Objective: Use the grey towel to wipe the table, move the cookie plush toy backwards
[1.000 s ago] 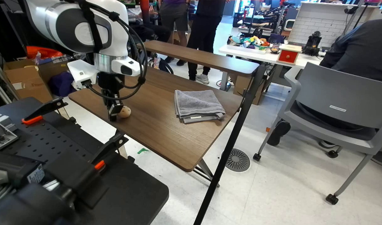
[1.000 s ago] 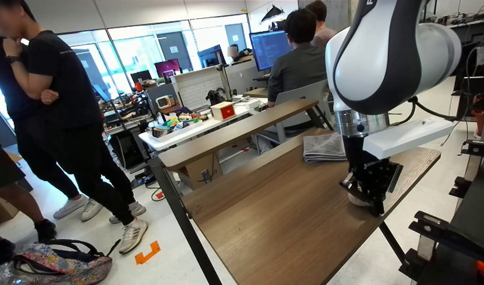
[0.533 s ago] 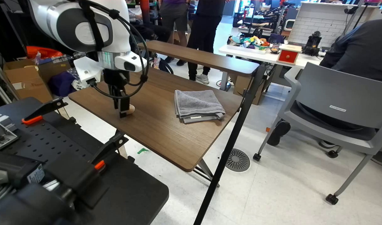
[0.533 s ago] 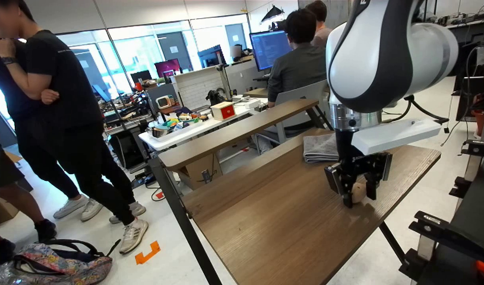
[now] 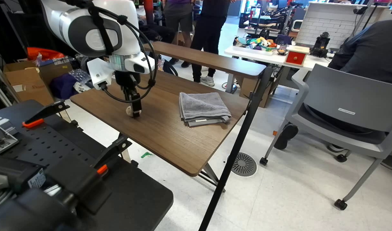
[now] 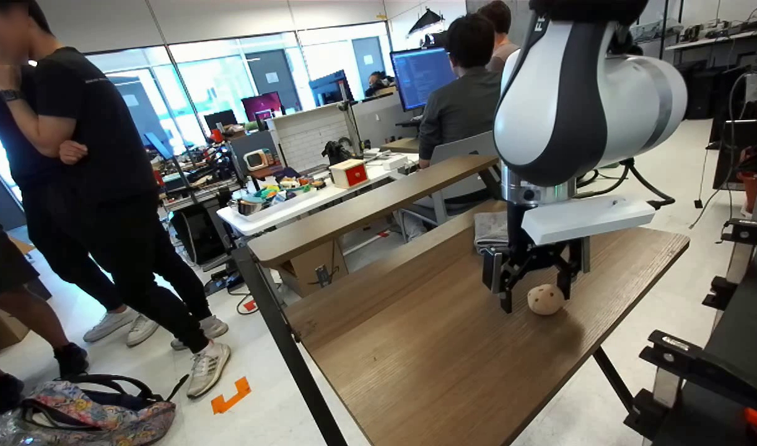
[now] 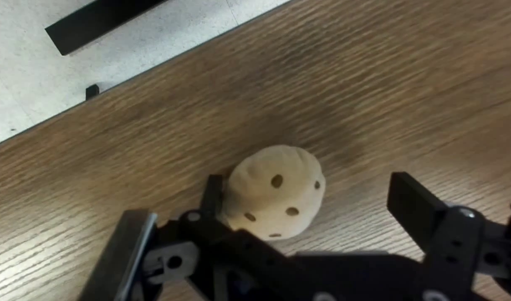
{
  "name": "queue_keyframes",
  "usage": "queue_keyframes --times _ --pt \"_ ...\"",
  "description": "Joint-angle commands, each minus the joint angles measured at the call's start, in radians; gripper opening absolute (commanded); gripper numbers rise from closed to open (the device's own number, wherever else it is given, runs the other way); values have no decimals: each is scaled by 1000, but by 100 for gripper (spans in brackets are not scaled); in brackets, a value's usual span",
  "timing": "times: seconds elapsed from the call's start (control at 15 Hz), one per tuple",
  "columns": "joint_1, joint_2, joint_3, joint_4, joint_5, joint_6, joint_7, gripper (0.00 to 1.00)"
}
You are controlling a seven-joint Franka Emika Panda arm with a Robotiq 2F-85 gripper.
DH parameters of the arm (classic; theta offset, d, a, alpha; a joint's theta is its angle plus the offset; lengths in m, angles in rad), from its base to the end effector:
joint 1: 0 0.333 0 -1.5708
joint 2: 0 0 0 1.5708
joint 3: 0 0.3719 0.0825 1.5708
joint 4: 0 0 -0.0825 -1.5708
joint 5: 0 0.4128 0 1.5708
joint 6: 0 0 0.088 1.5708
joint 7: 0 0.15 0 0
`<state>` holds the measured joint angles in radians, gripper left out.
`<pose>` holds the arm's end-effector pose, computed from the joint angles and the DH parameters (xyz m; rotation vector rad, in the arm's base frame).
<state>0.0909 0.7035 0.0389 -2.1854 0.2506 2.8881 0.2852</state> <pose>0.5695 0.0647 0.0337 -2.9931 0.6183 0.0322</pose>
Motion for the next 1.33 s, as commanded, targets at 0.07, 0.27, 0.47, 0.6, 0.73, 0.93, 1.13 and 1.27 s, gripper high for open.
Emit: queue_keyframes --times 0.07,0.27,0.47,0.6,0.73,0.93,1.13,1.27 --pt "-1 29 2 38 20 4 32 100" --pt "-3 31 4 46 28 -3 44 72" --pt "-2 32 2 54 33 -14 62 49" --pt "-2 30 -4 55 33 -19 73 34" --pt "-5 26 -5 54 34 -21 78 21" --pt "-11 24 3 58 42 -23 83 1" --pt "-101 30 123 92 141 38 58 4" --pt "-133 60 181 159 208 45 66 3"
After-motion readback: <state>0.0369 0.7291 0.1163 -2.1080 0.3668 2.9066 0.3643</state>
